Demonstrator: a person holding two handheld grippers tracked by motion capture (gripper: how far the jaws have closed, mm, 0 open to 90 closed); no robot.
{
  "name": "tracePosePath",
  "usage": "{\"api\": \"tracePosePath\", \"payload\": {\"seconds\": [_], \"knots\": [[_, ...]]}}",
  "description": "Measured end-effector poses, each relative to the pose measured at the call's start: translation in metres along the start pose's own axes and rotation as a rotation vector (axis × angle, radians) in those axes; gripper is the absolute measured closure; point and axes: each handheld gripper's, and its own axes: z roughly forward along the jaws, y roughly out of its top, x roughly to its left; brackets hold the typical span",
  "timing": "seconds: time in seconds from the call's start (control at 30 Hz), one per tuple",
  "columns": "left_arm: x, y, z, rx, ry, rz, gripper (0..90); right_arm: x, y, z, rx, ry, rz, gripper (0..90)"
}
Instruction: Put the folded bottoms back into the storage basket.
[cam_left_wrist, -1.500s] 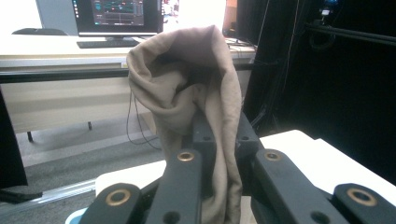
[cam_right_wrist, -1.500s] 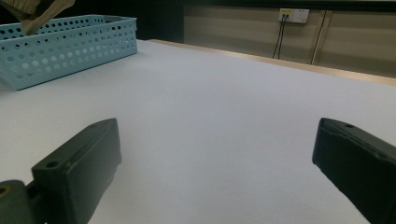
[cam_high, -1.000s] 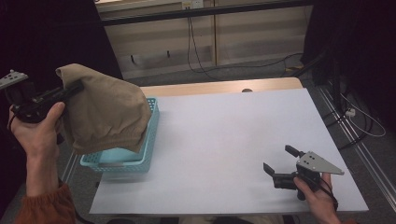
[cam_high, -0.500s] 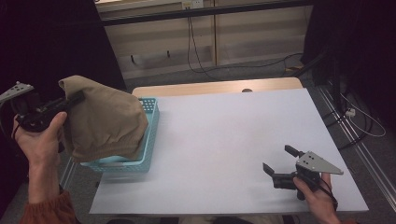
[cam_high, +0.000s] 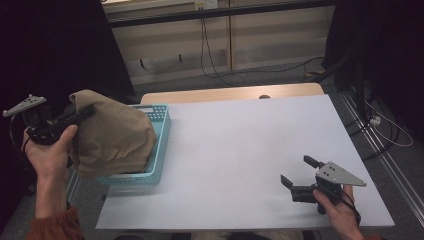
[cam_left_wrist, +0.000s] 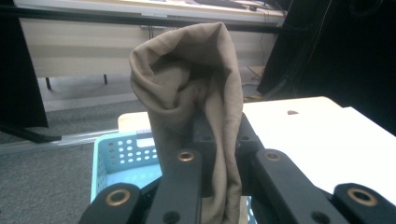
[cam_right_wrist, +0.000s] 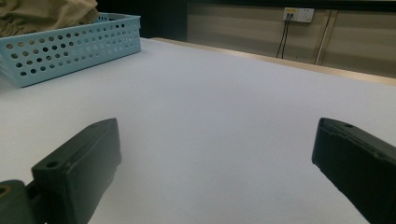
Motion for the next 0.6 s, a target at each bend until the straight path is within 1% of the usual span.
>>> {"api": "tracePosePath", "payload": {"seconds": [0.03,0.13,0.23,0.37,0.4,0.43,0.5,0.6], "knots": [[-0.001,0.000,0.004,0.010,-0.001,0.005,84.6,0.000,0.000,0.000,0.000,0.000,0.001,1.4],[-0.001,-0.001,0.008,0.014,-0.004,0.004,84.6,0.000,0.000,0.000,0.001,0.000,0.002,1.4],[-0.001,-0.001,0.016,0.031,-0.009,0.006,84.6,0.000,0.000,0.000,0.000,0.001,0.000,1.4],[-0.006,-0.001,0.024,0.043,-0.021,0.030,84.5,0.000,0.000,0.000,0.000,0.002,0.002,1.5],[-0.009,0.000,0.028,0.051,-0.031,0.049,84.4,0.000,0.000,0.000,-0.001,0.002,0.002,1.5],[-0.009,0.000,0.028,0.051,-0.031,0.049,84.4,0.000,0.000,0.000,-0.001,0.002,0.002,1.5],[-0.010,0.002,0.031,0.060,-0.033,0.065,84.5,0.000,0.000,0.000,0.000,0.003,0.000,1.4],[-0.009,0.004,0.039,0.071,-0.031,0.072,84.3,0.000,0.000,0.000,0.000,0.003,0.000,1.5]]}}
